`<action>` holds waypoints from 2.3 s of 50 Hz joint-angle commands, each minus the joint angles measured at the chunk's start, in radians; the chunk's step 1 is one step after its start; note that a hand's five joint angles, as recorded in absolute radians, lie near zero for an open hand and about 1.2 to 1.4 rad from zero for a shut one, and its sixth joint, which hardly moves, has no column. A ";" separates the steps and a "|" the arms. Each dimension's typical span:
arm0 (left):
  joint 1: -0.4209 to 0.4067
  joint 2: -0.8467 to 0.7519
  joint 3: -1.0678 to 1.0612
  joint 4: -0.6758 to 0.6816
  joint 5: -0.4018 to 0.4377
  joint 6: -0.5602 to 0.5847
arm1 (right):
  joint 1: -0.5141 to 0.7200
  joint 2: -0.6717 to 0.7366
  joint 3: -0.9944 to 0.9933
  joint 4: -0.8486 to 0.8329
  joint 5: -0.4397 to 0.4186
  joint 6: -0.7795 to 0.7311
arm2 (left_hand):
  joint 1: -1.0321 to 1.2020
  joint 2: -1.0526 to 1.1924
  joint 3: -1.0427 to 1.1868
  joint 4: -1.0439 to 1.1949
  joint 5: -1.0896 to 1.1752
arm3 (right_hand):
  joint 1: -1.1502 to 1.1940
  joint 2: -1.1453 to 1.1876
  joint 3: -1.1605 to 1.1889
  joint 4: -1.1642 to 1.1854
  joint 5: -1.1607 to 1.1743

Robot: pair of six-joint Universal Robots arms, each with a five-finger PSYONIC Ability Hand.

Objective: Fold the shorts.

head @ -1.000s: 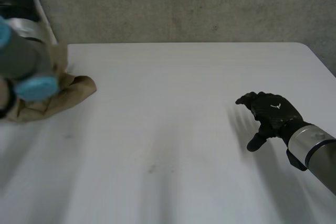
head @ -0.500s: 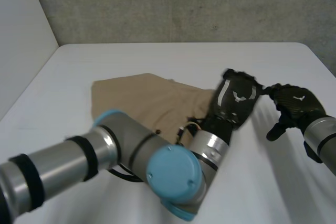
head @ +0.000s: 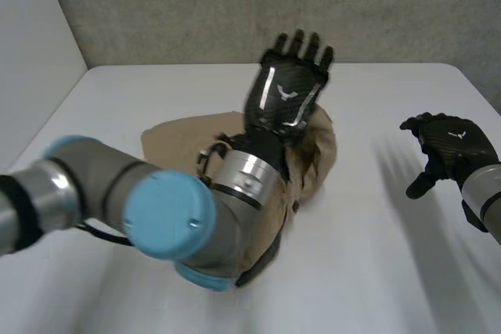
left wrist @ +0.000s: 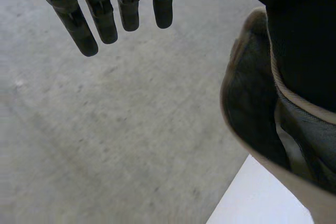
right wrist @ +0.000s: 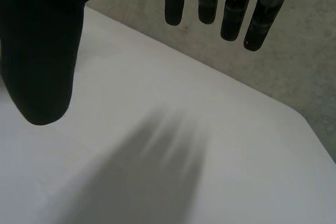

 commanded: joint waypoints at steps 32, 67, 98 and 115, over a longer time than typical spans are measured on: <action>0.074 0.120 -0.117 -0.141 -0.015 -0.156 | 0.268 0.362 -0.507 0.032 -0.100 0.539 | -0.043 -0.023 -0.033 -0.025 -0.025 | 1.192 1.175 1.184 1.161 1.151; 0.244 0.221 -0.247 -0.155 -0.014 -0.159 | 0.119 0.221 -0.453 -0.074 0.187 -0.102 | -0.038 -0.018 -0.028 -0.019 -0.019 | -0.029 -0.047 -0.038 -0.061 -0.071; 0.565 -0.032 0.040 -0.704 0.142 -0.184 | 0.308 0.213 -0.049 -0.089 0.028 -0.090 | 0.191 0.211 0.201 0.210 0.210 | 0.354 0.336 0.345 0.322 0.312; 0.558 -0.135 0.133 -0.704 0.159 -0.178 | 0.299 0.297 -0.096 -0.161 0.101 -0.093 | 0.247 0.267 0.257 0.266 0.265 | 1.192 1.175 1.184 1.161 1.151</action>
